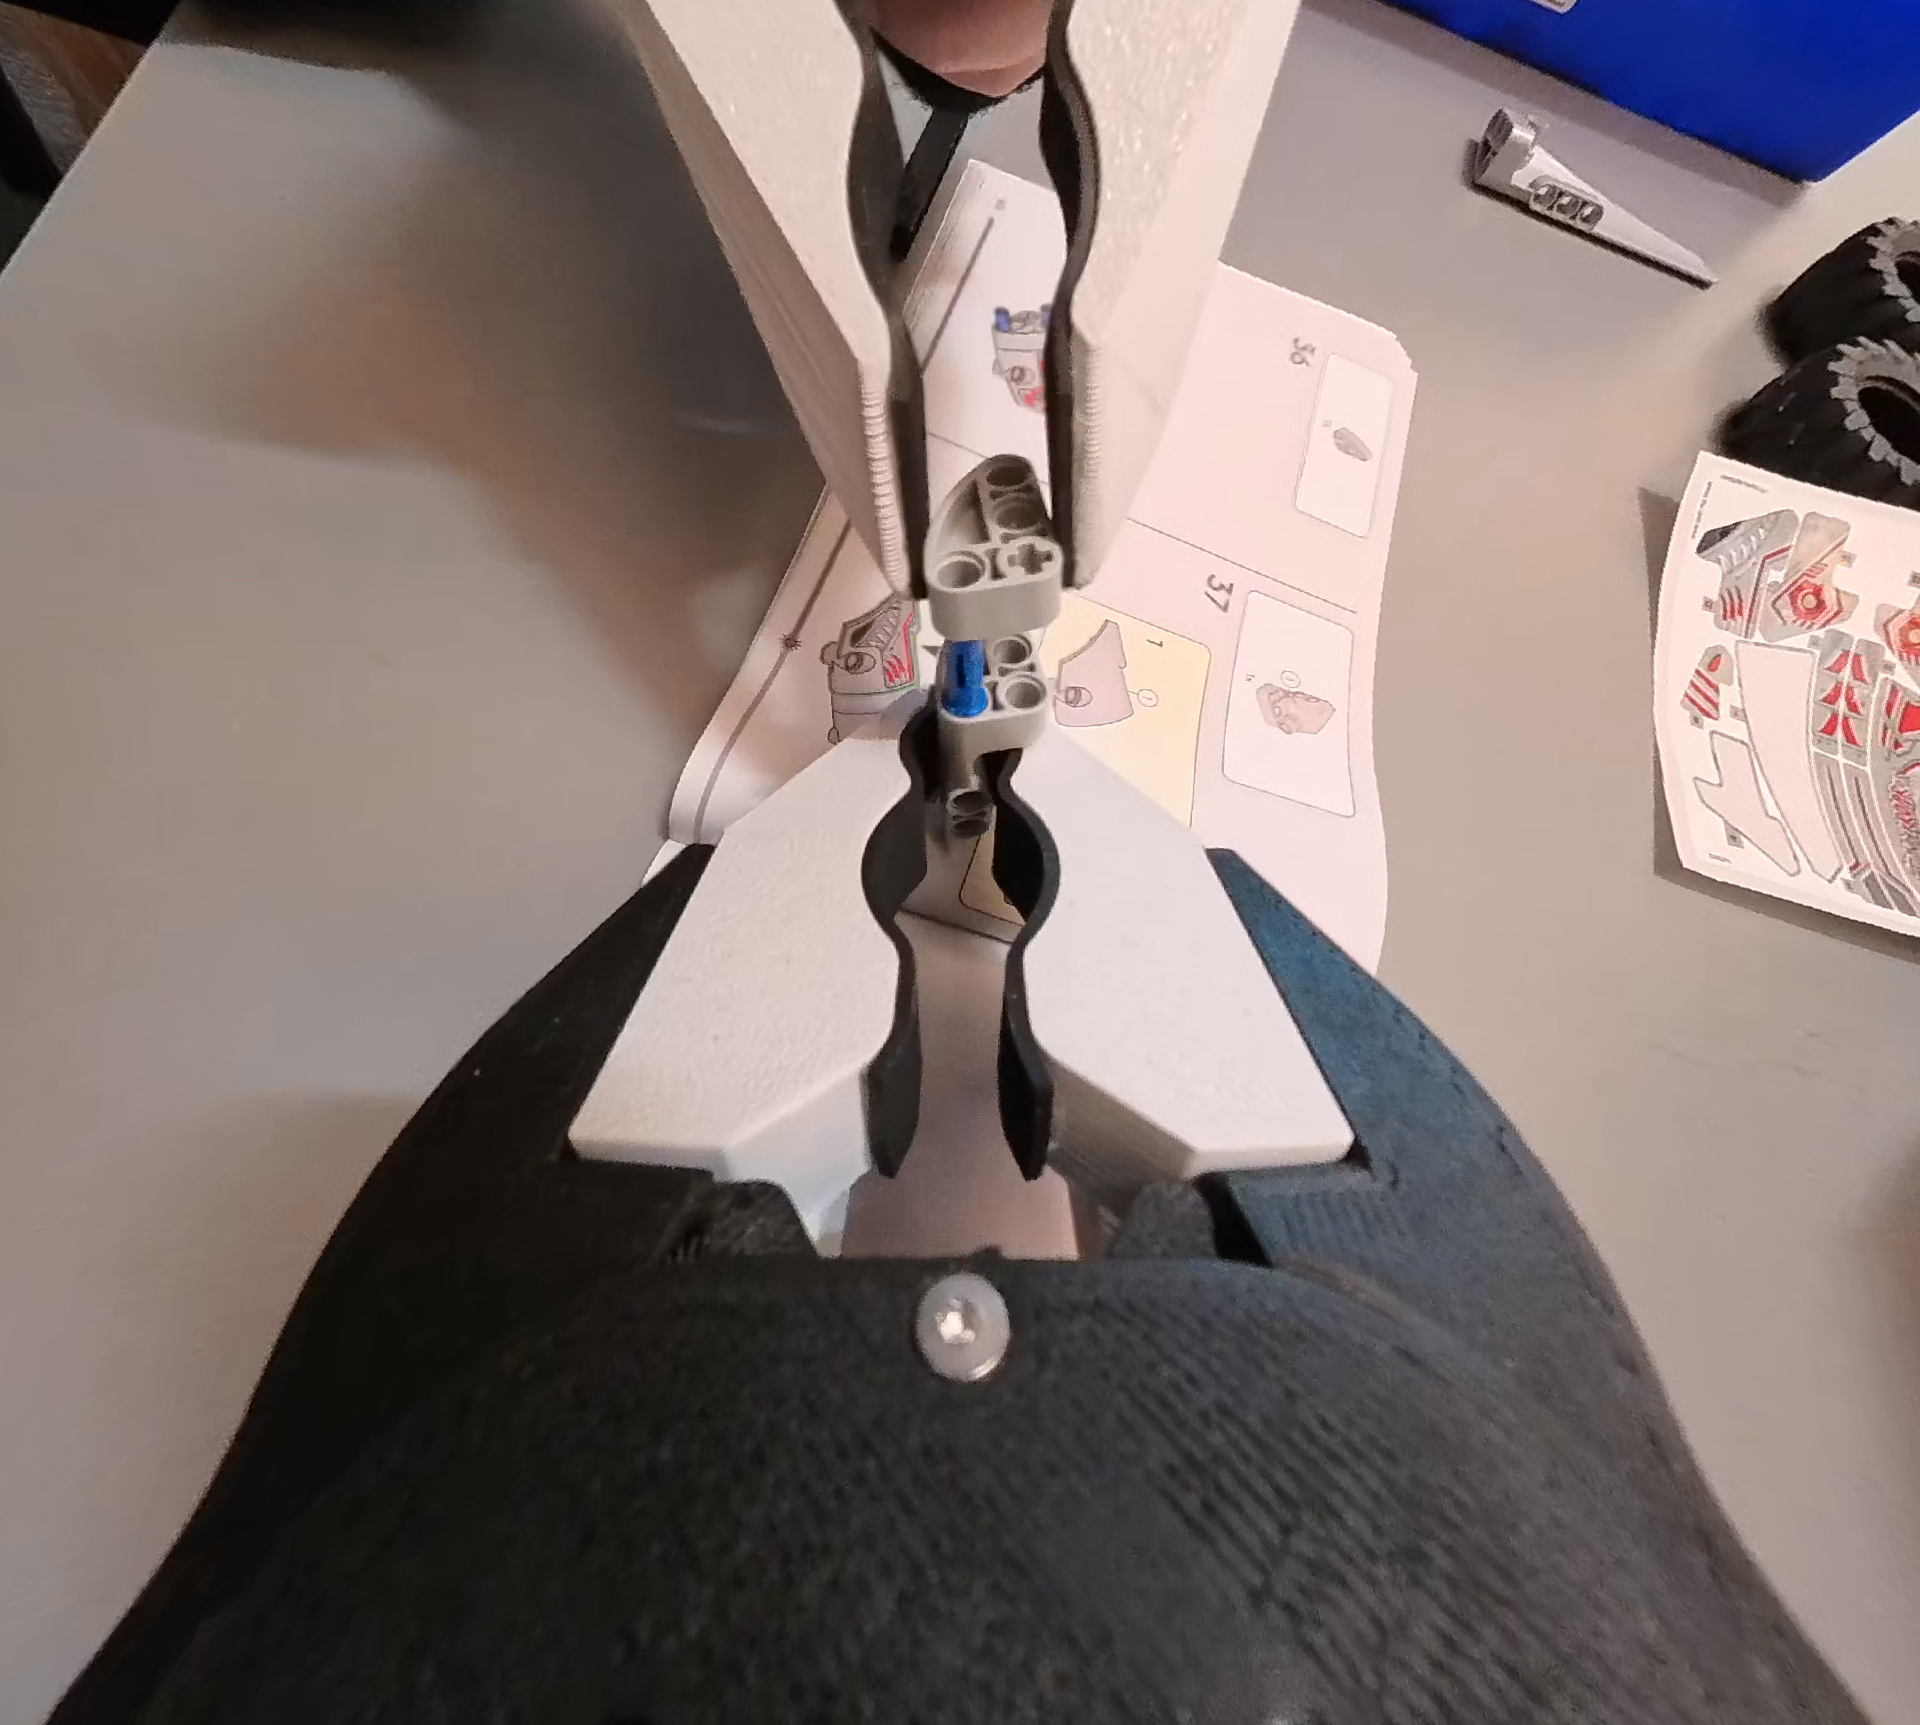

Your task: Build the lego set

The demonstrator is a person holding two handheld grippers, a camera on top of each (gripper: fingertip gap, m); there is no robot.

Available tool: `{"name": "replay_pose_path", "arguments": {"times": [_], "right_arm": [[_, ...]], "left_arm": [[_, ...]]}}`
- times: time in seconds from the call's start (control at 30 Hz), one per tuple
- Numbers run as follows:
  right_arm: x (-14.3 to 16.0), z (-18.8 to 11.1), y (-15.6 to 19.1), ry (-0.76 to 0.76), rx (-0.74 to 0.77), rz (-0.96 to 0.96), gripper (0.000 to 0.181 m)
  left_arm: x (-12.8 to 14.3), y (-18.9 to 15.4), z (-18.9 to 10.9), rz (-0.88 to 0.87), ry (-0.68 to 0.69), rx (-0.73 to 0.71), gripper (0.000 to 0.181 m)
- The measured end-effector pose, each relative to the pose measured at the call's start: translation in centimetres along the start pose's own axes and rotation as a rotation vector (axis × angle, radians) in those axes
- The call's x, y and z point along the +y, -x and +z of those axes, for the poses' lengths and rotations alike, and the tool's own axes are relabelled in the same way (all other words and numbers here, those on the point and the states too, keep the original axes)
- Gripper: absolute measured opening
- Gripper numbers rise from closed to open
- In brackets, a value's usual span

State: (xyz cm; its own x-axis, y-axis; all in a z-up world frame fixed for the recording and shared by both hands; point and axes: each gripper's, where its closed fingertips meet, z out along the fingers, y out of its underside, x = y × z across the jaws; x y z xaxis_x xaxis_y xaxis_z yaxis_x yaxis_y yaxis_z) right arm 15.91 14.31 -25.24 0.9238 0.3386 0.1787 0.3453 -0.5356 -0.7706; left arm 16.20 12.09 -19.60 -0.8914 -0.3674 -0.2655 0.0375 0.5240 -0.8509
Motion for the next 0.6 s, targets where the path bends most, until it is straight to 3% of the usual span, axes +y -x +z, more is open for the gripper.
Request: {"name": "replay_pose_path", "arguments": {"times": [0.03, 0.23, 0.6], "right_arm": [[0.0, 0.0, 0.0, 0.004, -0.002, 0.004, 0.002], [-0.9, -0.4, -0.2, -0.027, 0.01, 0.0, 0.002], [-0.6, 0.1, 0.8, -0.012, -0.065, 0.027, 0.002]], "left_arm": [[0.0, 0.0, 0.0, 0.001, -0.001, 0.002, 0.012], [-0.8, 0.1, -0.5, -0.007, -0.06, 0.004, 0.012], [-0.2, -0.1, -0.6, 0.044, 0.003, 0.001, 0.012]]}}
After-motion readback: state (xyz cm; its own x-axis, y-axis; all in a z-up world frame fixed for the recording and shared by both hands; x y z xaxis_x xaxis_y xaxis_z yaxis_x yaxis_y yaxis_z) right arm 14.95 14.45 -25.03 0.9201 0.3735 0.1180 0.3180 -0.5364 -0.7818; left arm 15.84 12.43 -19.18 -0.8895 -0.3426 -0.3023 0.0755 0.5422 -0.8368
